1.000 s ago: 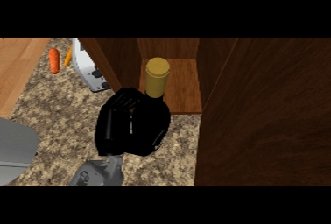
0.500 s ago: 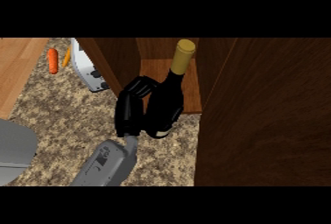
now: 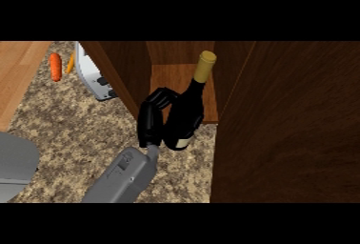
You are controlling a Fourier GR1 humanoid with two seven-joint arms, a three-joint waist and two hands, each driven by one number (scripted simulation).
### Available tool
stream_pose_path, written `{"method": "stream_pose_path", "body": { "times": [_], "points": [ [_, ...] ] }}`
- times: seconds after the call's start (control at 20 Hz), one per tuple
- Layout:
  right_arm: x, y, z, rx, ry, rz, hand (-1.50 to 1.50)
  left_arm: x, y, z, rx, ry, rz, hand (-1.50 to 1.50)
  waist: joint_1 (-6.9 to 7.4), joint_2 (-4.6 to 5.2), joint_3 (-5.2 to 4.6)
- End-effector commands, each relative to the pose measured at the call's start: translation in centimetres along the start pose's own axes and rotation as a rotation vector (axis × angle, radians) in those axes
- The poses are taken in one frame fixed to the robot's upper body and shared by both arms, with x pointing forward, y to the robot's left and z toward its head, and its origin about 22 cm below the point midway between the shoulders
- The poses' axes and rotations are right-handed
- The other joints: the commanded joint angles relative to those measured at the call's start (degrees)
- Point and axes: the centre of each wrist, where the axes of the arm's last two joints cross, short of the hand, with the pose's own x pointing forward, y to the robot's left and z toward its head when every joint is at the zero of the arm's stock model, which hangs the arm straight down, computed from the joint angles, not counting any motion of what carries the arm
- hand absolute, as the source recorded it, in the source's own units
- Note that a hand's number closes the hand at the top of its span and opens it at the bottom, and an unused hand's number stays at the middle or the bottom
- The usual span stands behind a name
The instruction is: Pick up the wine, place it into the cabinet and close the cabinet
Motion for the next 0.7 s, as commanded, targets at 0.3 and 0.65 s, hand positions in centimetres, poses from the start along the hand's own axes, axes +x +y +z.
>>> {"method": "stream_pose_path", "body": {
  "times": [0.3, 0.65],
  "points": [
    [4.2, 0.6, 2.1, 0.031, -0.073, -0.074, -1.50, -2.2, 0.6, -1.4, 0.032, 0.018, 0.057, 1.50, 0.26, 0.08, -0.06],
    [4.2, -0.1, 3.3, 0.054, -0.064, -0.062, -1.50, -2.1, 0.2, -3.3, 0.074, 0.042, 0.073, 1.50, -0.72, -0.01, 0.03]
  ]
}}
